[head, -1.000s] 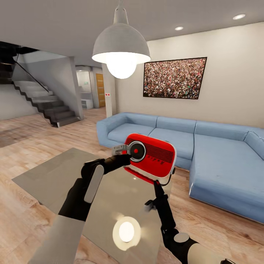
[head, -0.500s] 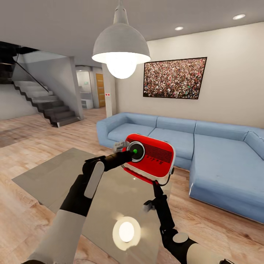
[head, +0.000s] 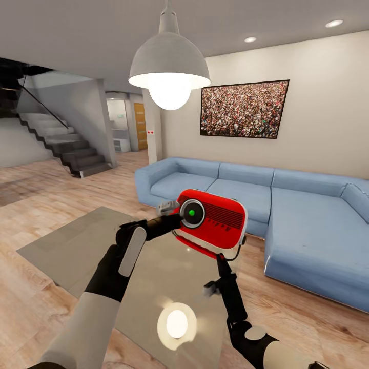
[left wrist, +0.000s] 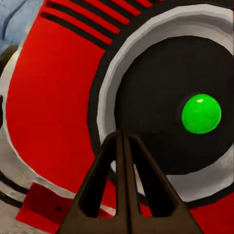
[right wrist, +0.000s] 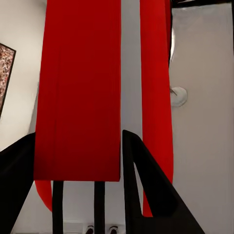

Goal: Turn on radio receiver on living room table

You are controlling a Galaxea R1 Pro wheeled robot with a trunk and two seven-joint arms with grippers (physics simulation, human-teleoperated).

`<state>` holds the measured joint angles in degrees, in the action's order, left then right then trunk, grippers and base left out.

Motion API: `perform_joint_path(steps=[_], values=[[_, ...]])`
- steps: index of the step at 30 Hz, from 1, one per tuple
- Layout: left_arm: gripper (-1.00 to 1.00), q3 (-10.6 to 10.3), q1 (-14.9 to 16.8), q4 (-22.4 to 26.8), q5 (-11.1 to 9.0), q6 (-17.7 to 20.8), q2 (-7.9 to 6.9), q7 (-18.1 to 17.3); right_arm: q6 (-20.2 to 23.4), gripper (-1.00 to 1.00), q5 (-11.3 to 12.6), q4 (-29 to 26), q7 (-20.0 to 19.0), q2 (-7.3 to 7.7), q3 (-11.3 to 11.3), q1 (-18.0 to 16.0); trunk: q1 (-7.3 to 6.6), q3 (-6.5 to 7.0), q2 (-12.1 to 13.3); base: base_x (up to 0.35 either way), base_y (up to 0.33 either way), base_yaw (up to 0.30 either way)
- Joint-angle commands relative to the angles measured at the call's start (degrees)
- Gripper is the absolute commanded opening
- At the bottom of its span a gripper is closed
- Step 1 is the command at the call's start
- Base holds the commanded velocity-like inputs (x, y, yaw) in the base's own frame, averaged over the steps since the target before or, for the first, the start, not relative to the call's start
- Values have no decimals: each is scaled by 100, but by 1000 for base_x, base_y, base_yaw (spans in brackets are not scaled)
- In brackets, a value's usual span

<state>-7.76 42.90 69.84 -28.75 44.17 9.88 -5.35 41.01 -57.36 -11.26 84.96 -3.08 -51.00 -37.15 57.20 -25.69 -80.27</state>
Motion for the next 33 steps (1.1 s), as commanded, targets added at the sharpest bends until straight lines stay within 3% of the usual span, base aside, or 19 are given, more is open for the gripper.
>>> perform_joint_path(steps=[1,4,6,8,9,10,11,12,15,16,19,21,23,24,25,26,27,29,33], values=[[-100,12,-13,-126,56,-4,-194,216,4,-100,-56,-5,-22,39,-41,-3,0,1,0,0,0,0],[-100,134,-30,-511,55,-15,-546,571,0,-100,-50,6,-168,98,123,-3,0,1,0,0,0,0],[-100,488,-48,-960,59,-20,-830,812,-14,-100,-54,8,-212,115,388,-3,0,1,0,0,0,0],[-100,1340,-98,-1475,73,-94,-1134,1273,-40,-100,-56,9,-229,122,603,-3,0,1,0,0,0,0],[-100,1465,-115,-1525,76,-134,-1170,1369,-42,-100,-56,9,-230,122,617,-3,0,1,0,0,0,0],[-100,1791,-188,-1650,82,-293,-1261,1696,-50,-100,-56,9,-232,123,643,-3,0,1,0,0,0,0],[-100,1874,-219,-1685,83,-358,-1287,1813,-52,-100,-54,9,-233,123,648,-3,0,1,0,0,0,0],[-100,2082,-381,-1811,88,-657,-1369,2305,-63,-100,-50,9,-233,123,663,-3,0,1,0,0,0,0],[-100,2189,-714,-2089,232,-1158,-1525,2839,-73,-100,-48,9,-312,123,676,-3,0,1,0,0,0,0],[-100,2205,-857,-2531,730,-1439,-1590,2943,-81,-100,-55,9,-553,123,678,-3,0,1,0,0,0,0],[-100,2208,-925,-3544,1591,-1874,-1587,2954,-154,-100,-59,3,-775,123,679,-3,0,1,0,0,0,0],[-100,2209,-940,-4536,2036,-2487,-1601,2934,-415,-100,-58,-3,-874,123,709,-3,0,1,0,0,0,0],[-100,2204,-946,-5447,2281,-3340,-1607,2919,-831,-100,-60,-32,-1120,119,858,-3,0,1,0,0,0,0],[-100,2199,-949,-6138,2390,-4072,-1606,2904,-1202,-100,-68,-156,-1494,111,1059,-3,0,1,0,0,0,0],[-100,2193,-949,-6429,2418,-4295,-1594,2874,-1335,-100,-70,-293,-1709,109,1154,-3,0,1,0,0,0,0],[-100,2165,-950,-6945,2500,-4590,-1576,2767,-1515,-100,-67,-700,-2236,107,1318,-3,0,1,0,0,0,0],[-100,2151,-952,-7048,2545,-4663,-1575,2735,-1556,-100,-67,-823,-2401,107,1360,-3,0,1,0,0,0,0],[-100,2101,-1041,-7319,2891,-5103,-1580,2617,-1873,-100,-66,-1681,-3625,103,1761,-3,0,1,0,0,0,0],[-100,2080,-1136,-7432,3083,-5350,-1569,2564,-2098,-100,-55,-3109,-5465,86,2599,-3,0,1,0,0,0,0]])
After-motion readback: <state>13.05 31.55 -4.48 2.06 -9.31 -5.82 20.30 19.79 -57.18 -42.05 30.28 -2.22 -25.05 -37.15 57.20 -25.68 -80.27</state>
